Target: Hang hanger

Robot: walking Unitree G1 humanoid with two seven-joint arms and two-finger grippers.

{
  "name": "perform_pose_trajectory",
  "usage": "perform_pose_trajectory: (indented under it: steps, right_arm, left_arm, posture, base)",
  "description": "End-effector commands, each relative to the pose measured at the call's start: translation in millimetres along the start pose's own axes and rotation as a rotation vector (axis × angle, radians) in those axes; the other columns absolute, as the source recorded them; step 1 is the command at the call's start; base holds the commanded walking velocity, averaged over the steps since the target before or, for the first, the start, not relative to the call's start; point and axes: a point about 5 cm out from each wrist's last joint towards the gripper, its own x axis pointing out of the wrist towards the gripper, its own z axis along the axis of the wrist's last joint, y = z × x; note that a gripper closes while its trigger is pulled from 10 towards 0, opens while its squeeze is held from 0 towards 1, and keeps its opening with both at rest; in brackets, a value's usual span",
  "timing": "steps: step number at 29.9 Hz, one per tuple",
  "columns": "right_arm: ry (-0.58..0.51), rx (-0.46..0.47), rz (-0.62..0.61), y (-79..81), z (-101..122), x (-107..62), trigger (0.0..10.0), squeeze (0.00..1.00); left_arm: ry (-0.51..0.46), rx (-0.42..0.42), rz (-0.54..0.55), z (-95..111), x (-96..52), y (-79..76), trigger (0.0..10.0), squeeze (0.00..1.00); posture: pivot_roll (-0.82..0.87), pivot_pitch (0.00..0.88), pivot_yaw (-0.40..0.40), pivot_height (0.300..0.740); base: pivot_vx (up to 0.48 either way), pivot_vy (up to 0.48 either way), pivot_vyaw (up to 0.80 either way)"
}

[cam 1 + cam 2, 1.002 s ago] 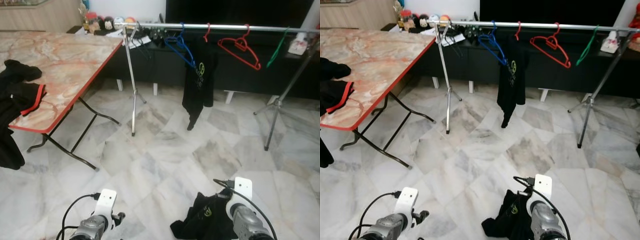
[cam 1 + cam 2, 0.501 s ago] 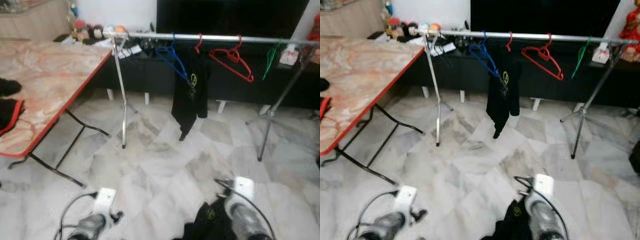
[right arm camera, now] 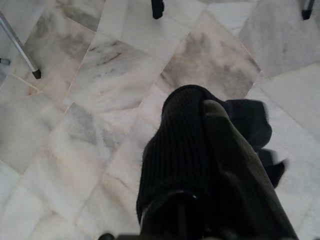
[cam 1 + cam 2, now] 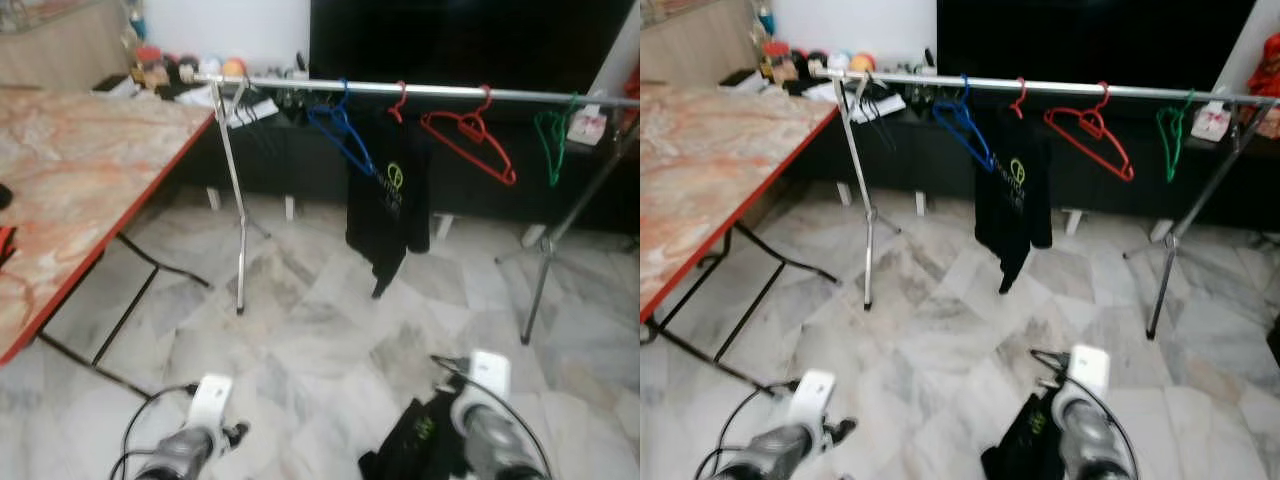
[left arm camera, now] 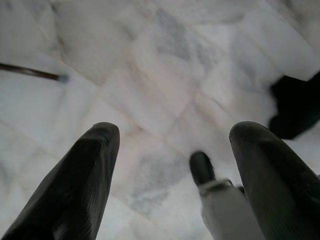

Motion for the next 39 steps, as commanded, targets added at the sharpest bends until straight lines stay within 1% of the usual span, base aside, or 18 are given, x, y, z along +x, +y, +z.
perform_pose_trajectory:
  steps: [1, 17, 20, 22, 27, 39]
  right_arm:
    - [-0.019, 0.001, -0.03, -10.0, 4.4, 0.2, 10.0, 0.0]
    - [-0.017, 0.0, -0.035, -10.4, 4.5, 0.2, 10.0, 0.0]
    - [-0.025, 0.008, -0.04, -10.7, 4.9, 0.1, 10.0, 0.0]
    - [-0.035, 0.041, -0.051, -11.0, 5.0, -0.1, 10.0, 0.0]
    - [-0.036, 0.029, -0.049, -10.8, 5.4, -0.1, 10.0, 0.0]
    - [-0.034, 0.039, -0.058, -11.4, 4.3, -0.3, 10.0, 0.0]
  left_arm:
    - [0.001, 0.003, -0.017, 0.1, 1.0, -6.9, 10.0, 0.0]
    - [0.001, 0.005, -0.02, 0.4, 1.0, -7.0, 10.0, 0.0]
    - [0.0, 0.006, -0.02, 0.5, 1.1, -7.1, 10.0, 0.0]
    - [0.0, 0.005, -0.02, 0.5, 1.0, -7.1, 10.0, 0.0]
    - [0.001, 0.007, -0.021, 0.5, 1.0, -7.0, 10.0, 0.0]
    - [0.001, 0.007, -0.022, -0.1, 1.0, -7.2, 10.0, 0.0]
  posture:
    - [-0.07, 0.0, 0.005, 0.74]
    - [-0.07, 0.0, 0.004, 0.74]
    - [-0.07, 0.0, 0.004, 0.74]
    - [-0.07, 0.0, 0.004, 0.74]
    - [-0.07, 0.0, 0.004, 0.74]
    - [-0.07, 0.0, 0.003, 0.74]
  base:
    - [0.341, 0.0, 0.0]
    - [0.339, 0.0, 0.0]
    - [0.34, 0.0, 0.0]
    - [0.341, 0.0, 0.0]
    - [0.339, 0.0, 0.0]
    - [0.34, 0.0, 0.0]
